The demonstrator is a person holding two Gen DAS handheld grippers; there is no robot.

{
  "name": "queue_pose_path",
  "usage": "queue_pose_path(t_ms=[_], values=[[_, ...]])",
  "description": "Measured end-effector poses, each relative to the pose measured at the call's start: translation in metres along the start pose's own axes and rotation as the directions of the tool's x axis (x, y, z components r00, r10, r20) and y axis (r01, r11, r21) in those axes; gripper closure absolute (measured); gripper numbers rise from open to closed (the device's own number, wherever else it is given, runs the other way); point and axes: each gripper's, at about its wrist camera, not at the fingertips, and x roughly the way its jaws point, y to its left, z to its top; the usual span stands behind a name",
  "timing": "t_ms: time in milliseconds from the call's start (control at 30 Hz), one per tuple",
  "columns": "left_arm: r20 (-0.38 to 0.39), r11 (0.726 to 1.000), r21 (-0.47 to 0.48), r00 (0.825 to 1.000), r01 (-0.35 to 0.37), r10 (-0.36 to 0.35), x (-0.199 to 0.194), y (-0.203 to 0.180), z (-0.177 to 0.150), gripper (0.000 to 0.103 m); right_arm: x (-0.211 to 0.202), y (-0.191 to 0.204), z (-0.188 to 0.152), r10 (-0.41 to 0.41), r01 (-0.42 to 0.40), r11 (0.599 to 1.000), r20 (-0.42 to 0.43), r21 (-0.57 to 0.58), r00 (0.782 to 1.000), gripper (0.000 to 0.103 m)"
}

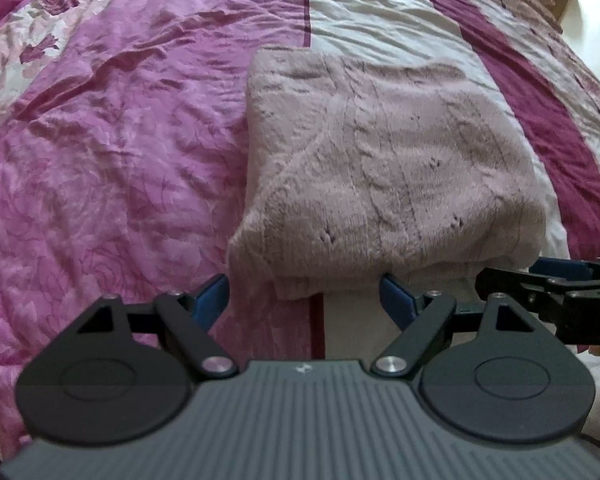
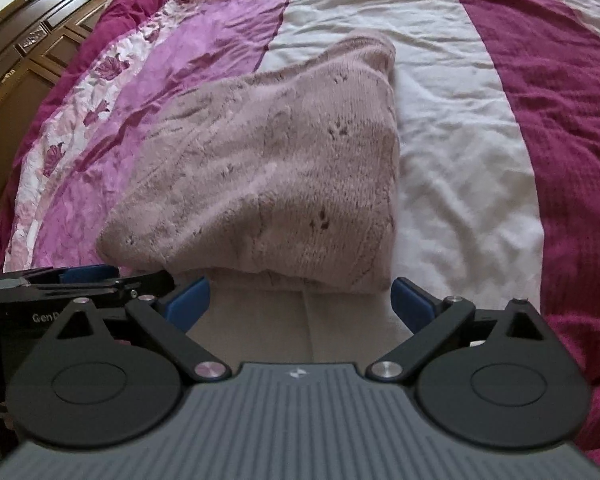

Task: Fold small clothes

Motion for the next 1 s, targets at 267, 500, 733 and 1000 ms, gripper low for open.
queue_pose_path(t_ms=[267,500,733,1000], values=[[-0.048,0.999,-0.005,0.998,-0.038,0.038,0.013,-0.001,0.0,0.02,0.007,-0.005,0.001,0.0,0.001,1.0,-0.024,0.023,1.0,0.003],[-0.053,0.999,-0.001,0.997,-0.053,0.053,0.016,-0.003,0.0,0.02,0.011,-0.006,0.003,-0.001,0.002,1.0,-0.032,0.026,0.999,0.003],[-0.051,0.998,0.002,0.997,-0.056,0.056,0.017,-0.003,-0.001,0.02,0.011,-0.007,0.003,-0.001,0.002,1.0,-0.032,0.027,0.999,0.003],[-0.051,0.998,0.003,0.997,-0.056,0.056,0.017,-0.003,-0.001,0.02,0.011,-0.007,0.003,-0.001,0.001,1.0,-0.032,0.027,0.999,0.003]])
